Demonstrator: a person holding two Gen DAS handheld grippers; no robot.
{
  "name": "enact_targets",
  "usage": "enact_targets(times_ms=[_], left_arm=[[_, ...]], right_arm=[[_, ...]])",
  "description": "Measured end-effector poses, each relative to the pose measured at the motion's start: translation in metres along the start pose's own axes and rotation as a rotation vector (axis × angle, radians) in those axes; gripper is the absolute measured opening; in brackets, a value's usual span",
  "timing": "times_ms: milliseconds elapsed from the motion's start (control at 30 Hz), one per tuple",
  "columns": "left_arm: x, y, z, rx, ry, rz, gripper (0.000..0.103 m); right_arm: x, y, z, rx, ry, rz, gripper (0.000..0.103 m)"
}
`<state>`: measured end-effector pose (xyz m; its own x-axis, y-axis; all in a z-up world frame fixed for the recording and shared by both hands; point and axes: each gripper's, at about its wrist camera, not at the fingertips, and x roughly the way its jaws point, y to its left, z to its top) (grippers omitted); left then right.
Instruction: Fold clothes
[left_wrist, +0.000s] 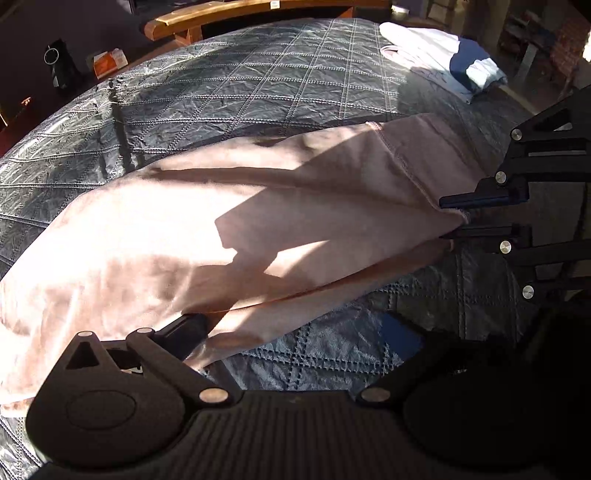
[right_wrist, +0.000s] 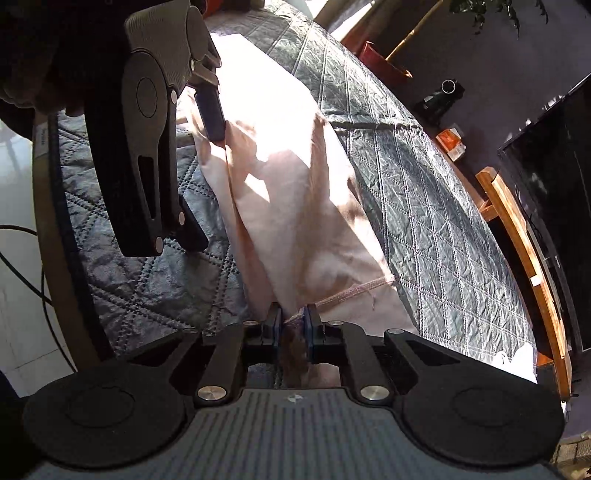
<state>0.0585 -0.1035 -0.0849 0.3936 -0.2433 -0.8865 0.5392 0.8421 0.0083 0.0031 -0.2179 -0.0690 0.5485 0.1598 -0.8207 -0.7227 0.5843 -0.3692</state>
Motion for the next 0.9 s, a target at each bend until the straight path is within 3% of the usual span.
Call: enact_targets(times_ms=[233, 333, 400, 533, 633, 733, 800, 900], left_arm=[[-0.002, 0.005, 0.003, -0.016, 0.011, -0.018, 0.1], [-0.007, 0.016, 0.007, -0.059, 0.014, -0.047, 0.089], [-0.015, 0.036, 0.013, -0.145, -0.007, -0.084, 0.079], [-0.027, 0.09, 0.017, -0.398, -0.046, -0.142, 0.079], [-0.027, 0.127, 0.004, -0.645, -0.042, -0.255, 0.083], [-0.026, 0.145, -0.011, -0.813, -0.046, -0.347, 0.086], [-0.026, 0.154, -0.02, -0.897, -0.059, -0.377, 0.092], [-0.023, 0.162, -0.027, -0.976, -0.054, -0.388, 0.092]], right_arm=[[0.005, -0.041, -0.026, 0.362, -0.023, 0.186, 0.026], [0.006, -0.056, -0.033, 0.466, -0.02, 0.264, 0.031], [0.007, -0.063, -0.035, 0.517, -0.015, 0.3, 0.035], [0.008, -0.066, -0.04, 0.556, -0.018, 0.341, 0.036], [0.008, -0.066, -0.038, 0.541, -0.014, 0.339, 0.036], [0.01, -0.068, -0.034, 0.526, -0.007, 0.334, 0.036], [0.009, -0.068, -0.034, 0.524, -0.006, 0.334, 0.036], [0.012, -0.069, -0.033, 0.525, -0.008, 0.332, 0.036]])
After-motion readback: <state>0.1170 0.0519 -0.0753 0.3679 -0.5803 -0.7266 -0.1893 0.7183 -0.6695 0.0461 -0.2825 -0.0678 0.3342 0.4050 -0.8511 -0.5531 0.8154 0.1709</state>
